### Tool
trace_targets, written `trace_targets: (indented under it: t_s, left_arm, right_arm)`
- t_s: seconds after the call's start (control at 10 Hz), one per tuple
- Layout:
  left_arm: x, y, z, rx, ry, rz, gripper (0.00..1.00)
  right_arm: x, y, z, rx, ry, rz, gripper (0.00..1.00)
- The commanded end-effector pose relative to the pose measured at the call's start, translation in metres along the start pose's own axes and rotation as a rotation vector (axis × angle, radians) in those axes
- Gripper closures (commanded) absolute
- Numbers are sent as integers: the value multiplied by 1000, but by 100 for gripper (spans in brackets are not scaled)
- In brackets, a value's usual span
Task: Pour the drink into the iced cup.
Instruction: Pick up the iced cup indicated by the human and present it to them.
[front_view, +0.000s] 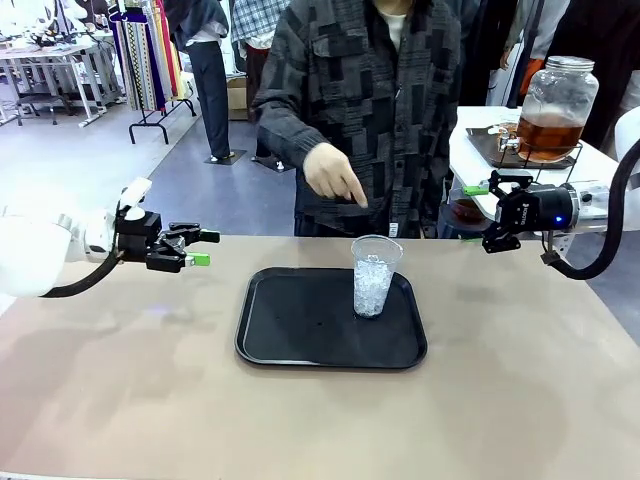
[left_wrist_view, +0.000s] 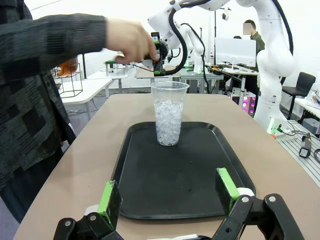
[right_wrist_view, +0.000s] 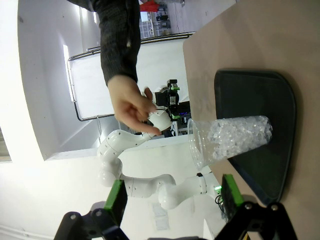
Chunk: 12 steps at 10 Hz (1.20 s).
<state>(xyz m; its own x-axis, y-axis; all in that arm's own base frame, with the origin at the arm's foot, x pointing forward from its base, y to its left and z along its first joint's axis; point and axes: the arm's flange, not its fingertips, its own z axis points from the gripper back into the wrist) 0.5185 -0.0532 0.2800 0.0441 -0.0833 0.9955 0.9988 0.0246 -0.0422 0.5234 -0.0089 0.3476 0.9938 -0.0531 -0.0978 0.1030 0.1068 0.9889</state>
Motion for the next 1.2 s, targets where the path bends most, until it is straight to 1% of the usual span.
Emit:
trace_targets:
  t_s: [0.0,1.0,1.1]
  left_arm:
    - [2,-1,0,1,1,-2,0]
    - [2,-1,0,1,1,-2,0]
    - [2,-1,0,1,1,-2,0]
  right_arm:
    - [1,2,0,2,-2,3,0]
    - [0,0,0,0,0,0,0]
    - [-1,1,-1,7,20,86,0]
